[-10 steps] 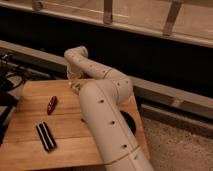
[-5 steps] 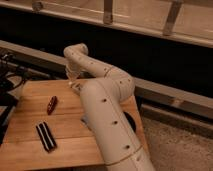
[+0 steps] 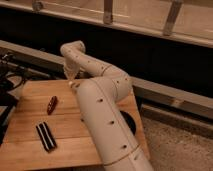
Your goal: Stand the bottle upright
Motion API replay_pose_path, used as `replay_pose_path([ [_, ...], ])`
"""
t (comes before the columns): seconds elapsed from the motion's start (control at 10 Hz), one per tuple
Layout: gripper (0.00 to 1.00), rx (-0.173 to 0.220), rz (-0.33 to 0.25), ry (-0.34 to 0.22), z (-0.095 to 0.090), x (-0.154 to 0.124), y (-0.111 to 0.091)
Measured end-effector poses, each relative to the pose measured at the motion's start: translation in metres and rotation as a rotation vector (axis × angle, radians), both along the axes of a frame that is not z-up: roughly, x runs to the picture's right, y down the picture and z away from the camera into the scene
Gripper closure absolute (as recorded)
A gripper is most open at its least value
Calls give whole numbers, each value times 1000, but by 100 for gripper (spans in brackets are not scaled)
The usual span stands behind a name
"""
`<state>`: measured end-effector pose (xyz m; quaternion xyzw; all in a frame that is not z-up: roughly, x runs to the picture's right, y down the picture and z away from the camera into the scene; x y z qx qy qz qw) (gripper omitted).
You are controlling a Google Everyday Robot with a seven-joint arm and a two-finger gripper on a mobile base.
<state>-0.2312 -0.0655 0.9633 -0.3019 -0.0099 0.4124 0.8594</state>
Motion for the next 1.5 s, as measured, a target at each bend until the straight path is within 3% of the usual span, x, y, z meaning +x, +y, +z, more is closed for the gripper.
replay_pose_path([
  [0.3,23,5,-26,-1,6,-2,7],
  [0.4,20,13,-35,-8,6,-5,9],
  [0.9,20,20,-40,-8,9,-1,13],
  [1.5,20,-46,-47,7,28,4,29],
])
